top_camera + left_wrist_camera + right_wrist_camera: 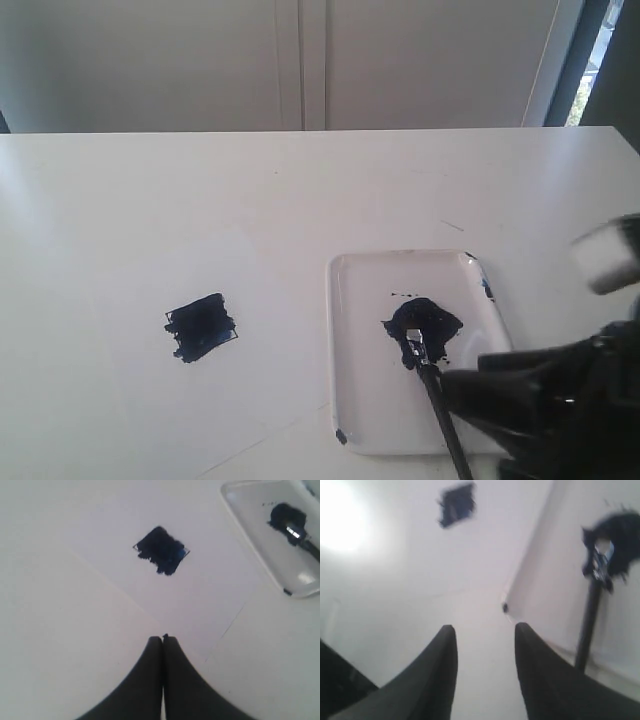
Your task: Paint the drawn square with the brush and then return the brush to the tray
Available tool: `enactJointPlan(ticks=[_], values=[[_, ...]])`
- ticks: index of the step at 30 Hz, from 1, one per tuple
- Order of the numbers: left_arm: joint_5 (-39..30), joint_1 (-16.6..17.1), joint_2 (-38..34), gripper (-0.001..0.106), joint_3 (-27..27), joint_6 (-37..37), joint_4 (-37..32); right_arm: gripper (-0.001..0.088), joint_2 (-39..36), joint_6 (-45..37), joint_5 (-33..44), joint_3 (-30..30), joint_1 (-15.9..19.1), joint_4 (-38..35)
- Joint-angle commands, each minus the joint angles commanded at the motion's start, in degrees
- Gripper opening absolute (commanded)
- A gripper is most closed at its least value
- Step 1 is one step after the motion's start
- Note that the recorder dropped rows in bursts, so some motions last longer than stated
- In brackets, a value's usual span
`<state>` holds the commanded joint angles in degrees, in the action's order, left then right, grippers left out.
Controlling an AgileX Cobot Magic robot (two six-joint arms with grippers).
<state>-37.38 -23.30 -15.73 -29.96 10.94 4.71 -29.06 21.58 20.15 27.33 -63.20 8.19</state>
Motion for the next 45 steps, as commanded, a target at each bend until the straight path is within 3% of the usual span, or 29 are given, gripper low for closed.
enactJointPlan(ticks=[3,6,10,11,29,31,33,38,41,45], values=[[3.27,0.81,0.91,0.0,0.0,0.92,-1.43,0.0279,5.7,-4.21,-8.39,0.0,-0.14,2.2],[9.59,3.0,-0.34,0.0,0.55,0.92,-6.44,0.0196,7.48,-4.9,-14.57,0.0,-0.03,12.47],[20.19,6.47,-3.19,0.0,2.47,1.04,-14.84,0.0006,6.29,-4.98,-13.7,0.0,-0.03,26.87],[21.49,6.95,-3.86,0.0,2.72,1.04,-15.16,0.0,6.18,-4.98,-13.37,0.0,-0.03,28.28],[20.21,7.22,-4.3,0.0,2.71,0.85,-15.28,0.0,6.37,-4.98,-14.04,0.0,-0.03,27.63],[20.21,9.31,-2.97,0.0,2.71,0.85,-15.28,0.0,7.67,-4.98,-13.85,0.0,0.37,27.63],[20.21,13.78,-0.58,0.0,2.71,0.85,-15.28,0.0,11.0,-4.98,-14.82,-0.12,6.21,27.63],[20.47,23.82,5.85,0.0,3.82,0.85,-15.28,0.0,18.9,-4.98,-13.57,-0.12,32.96,27.63],[20.64,27.86,8.59,0.0,5.45,0.85,-15.28,0.0,21.07,-4.98,-13.57,-0.46,46.27,27.63],[22.9,28.68,11.9,0.0,11.07,0.85,-15.28,0.0,27.61,-4.98,-17.33,-7.99,55.86,27.63]])
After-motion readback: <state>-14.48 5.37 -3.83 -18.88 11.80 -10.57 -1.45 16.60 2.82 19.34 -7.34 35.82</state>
